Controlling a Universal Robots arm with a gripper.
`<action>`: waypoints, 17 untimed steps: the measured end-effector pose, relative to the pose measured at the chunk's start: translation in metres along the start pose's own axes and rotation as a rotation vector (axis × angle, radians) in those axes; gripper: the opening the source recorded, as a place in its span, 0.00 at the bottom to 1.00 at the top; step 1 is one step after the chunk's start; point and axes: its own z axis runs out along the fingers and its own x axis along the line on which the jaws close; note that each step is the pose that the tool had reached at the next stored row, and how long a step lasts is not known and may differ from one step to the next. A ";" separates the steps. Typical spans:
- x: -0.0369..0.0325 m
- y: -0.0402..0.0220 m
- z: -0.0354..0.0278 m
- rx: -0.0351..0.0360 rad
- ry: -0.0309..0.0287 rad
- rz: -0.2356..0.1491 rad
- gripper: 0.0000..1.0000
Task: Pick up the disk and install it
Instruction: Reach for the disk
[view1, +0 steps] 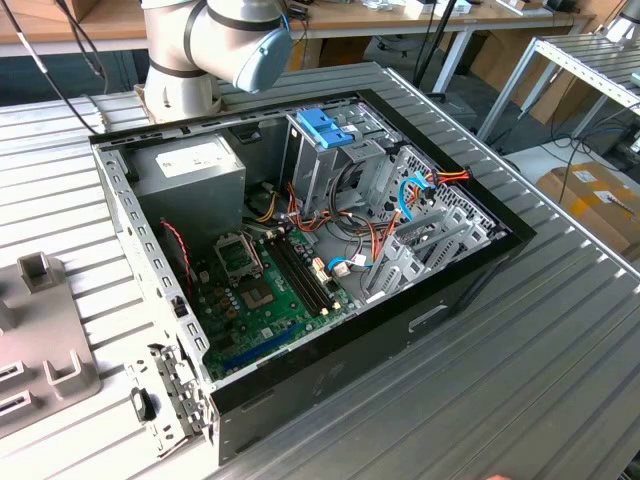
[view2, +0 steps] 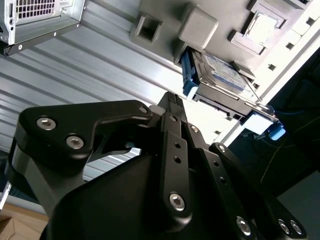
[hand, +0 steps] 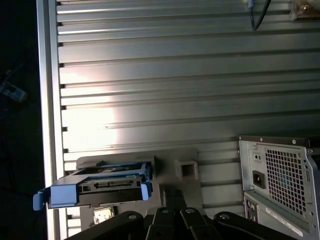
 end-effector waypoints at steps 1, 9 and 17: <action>0.0010 0.0000 0.0000 0.0000 0.0000 0.000 0.11; 0.0020 -0.0001 0.0000 0.0000 0.0000 0.000 0.11; 0.0072 -0.0005 -0.0002 0.0000 0.0000 0.000 0.11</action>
